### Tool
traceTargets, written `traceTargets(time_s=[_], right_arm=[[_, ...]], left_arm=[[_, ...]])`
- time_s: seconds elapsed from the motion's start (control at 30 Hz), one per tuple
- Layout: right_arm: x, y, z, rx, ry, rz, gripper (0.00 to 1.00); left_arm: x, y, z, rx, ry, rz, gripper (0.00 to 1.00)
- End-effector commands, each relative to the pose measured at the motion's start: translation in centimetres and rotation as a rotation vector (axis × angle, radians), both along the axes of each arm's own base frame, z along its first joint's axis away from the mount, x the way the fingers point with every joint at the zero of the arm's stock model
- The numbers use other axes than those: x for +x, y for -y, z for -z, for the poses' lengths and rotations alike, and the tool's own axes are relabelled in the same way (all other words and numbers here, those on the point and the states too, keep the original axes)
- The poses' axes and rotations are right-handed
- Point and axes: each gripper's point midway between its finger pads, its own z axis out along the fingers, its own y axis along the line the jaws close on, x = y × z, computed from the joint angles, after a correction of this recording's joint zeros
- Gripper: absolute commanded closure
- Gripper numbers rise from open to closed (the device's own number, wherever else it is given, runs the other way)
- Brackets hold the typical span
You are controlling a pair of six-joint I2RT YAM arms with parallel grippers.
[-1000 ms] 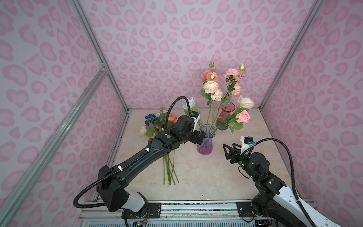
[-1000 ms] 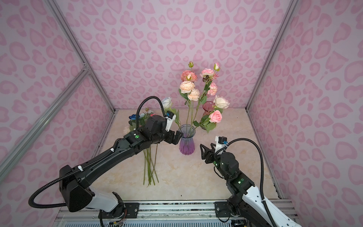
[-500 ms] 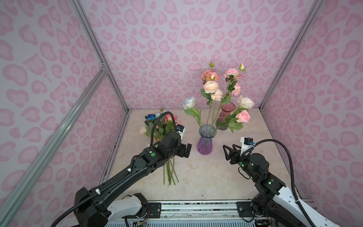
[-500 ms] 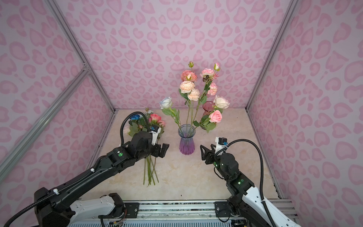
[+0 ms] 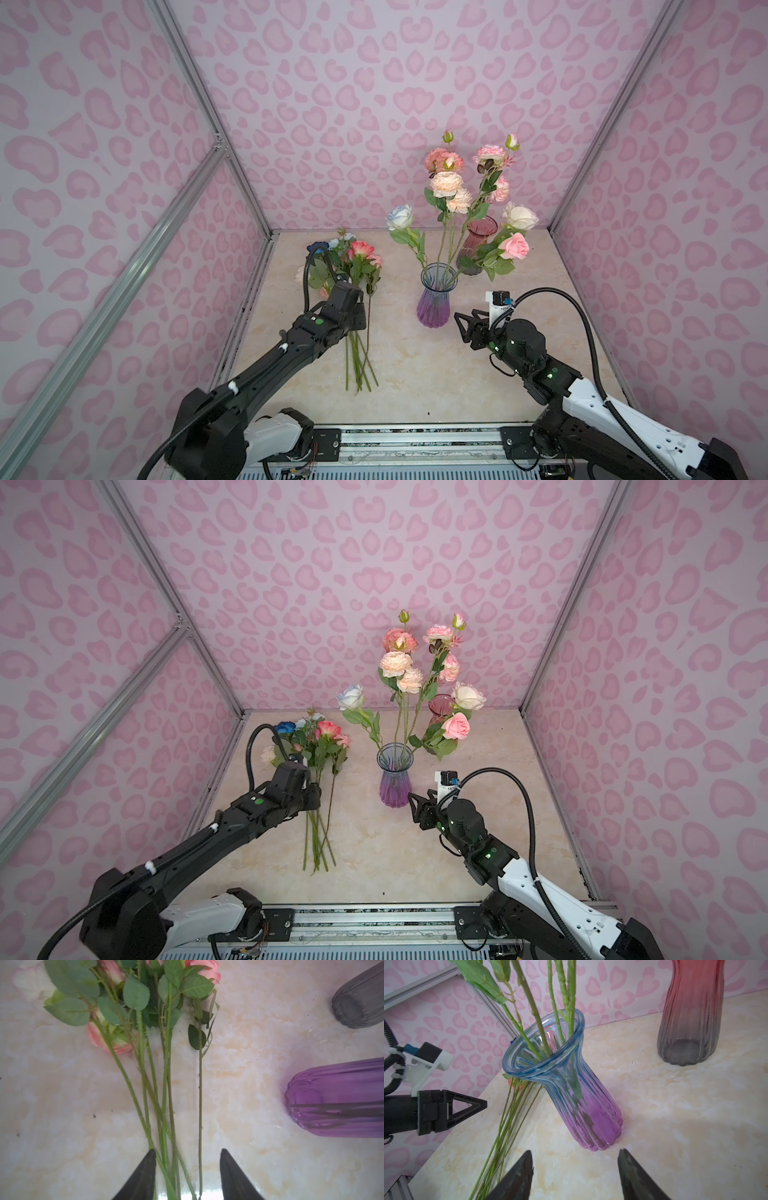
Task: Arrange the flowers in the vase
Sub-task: 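Reach into the bunch and grasp a pink rose stem with the left gripper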
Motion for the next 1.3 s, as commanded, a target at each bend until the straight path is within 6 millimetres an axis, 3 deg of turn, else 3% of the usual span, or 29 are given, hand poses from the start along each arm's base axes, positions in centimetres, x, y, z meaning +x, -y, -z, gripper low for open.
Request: traceTargets(time_s=[0.0,0.17,0.33,0.47,0.63,0.8,0.97,1.1,1.27], right_arm=[[0.6,0.0,-1.3,0.026,0.038,0.026,0.34],[1.1,1.3,-1.2,0.0,0.054,0.1,0.32],[1.3,1.6,-1.0,-0.027,0.067,0.112,0.32],[1.5,1.8,-0.7,-0.028,0.056,0.122,0.31],[1.6,2.1,-0.7,-0.024,0.055,0.131,0.31],[1.8,2.0,-0.6,-0.025,0.054,0.126,0.31],[1.9,2.1,-1.2,-0.026,0.059,0.128,0.31],[2.1,2.1,-1.7,-0.017,0.068,0.134,0.31],[2.1,1.9,-2.1,-0.016,0.067,0.126,0.31]], left_arm=[[2.5,1.7,1.5,0.019,-0.041,0.041,0.45],[4.7,2.8,4.8,0.019,-0.078,0.017,0.43],[6.5,4.2,6.7,0.043,-0.115,0.047,0.52],[7.7,3.5,7.7,0.098,-0.125,0.002,0.59],[8.2,2.7,8.3,0.135,-0.126,-0.024,0.59],[8.9,2.9,9.7,0.144,-0.159,0.003,0.77],[9.3,3.3,9.8,0.118,-0.155,0.042,0.78],[9.1,4.5,10.3,0.057,-0.192,0.095,0.89],[9.0,5.3,8.8,0.014,-0.159,0.134,0.95]])
